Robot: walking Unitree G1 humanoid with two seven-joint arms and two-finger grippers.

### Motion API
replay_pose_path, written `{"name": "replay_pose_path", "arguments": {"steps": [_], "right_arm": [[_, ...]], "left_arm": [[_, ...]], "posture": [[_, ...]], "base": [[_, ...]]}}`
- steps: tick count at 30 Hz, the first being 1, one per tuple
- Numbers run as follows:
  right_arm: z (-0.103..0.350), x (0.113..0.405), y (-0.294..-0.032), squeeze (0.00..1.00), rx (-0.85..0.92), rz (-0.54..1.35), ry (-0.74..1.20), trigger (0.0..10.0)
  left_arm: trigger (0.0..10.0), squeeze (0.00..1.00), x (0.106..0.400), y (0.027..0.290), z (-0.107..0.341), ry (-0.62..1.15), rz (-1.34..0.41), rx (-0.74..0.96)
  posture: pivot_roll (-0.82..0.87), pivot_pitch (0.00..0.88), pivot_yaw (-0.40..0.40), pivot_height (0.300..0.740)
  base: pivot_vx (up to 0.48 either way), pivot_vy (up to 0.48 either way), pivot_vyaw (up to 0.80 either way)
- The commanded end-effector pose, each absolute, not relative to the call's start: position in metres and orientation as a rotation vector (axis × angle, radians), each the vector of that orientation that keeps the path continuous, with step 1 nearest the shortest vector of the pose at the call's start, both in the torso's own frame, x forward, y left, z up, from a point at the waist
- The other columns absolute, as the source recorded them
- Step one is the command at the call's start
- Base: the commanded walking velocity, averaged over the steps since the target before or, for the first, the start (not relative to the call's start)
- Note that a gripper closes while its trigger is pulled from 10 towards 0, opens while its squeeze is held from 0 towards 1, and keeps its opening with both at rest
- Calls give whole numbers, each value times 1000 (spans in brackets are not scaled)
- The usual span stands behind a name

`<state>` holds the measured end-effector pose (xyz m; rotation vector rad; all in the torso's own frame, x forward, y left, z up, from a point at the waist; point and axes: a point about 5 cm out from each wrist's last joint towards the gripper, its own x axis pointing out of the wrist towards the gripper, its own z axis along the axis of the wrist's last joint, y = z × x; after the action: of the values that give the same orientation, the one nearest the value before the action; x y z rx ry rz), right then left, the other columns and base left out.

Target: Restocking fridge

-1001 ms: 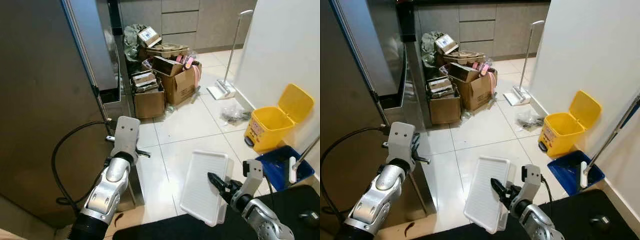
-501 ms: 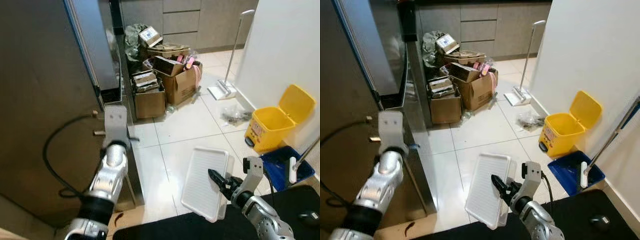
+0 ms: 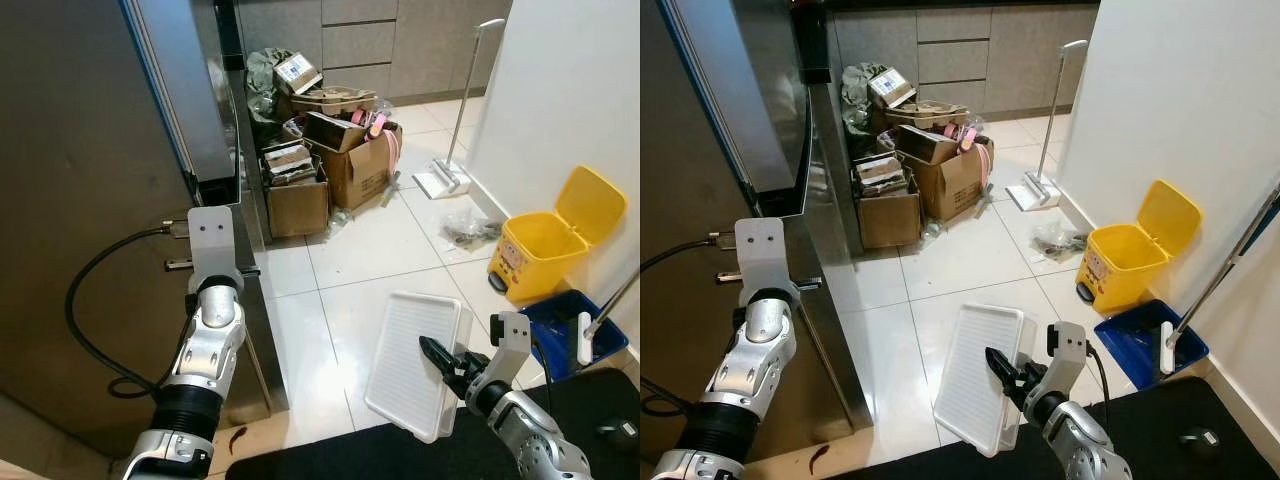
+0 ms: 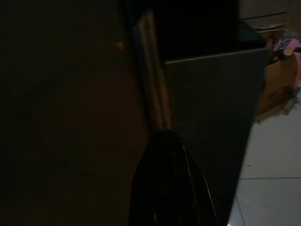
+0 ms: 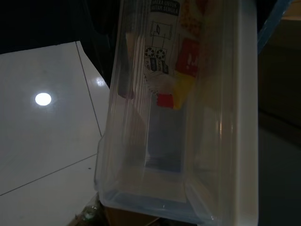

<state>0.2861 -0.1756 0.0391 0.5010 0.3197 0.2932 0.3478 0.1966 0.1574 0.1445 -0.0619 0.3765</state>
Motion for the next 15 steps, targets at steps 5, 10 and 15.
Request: {"name": "replay_pose_path", "arguments": {"steps": [5,10,15], "right_arm": [[40,286,-174,0,496,308,311,10000],[41,288,-174,0,501,307,304,10000],[41,288,-174,0,500,309,305,10000]], "left_arm": [[10000,0,354,200,160,-77,392,171],[10000,0,364,189,164,-84,379,166],[10000,0,370,186,168,-95,372,175]], "posture": [[-99,72,-1,740],[-102,72,-1,740],[-103,73,-2,740]], "base": [[0,0,0],[0,0,0],[0,0,0]]}}
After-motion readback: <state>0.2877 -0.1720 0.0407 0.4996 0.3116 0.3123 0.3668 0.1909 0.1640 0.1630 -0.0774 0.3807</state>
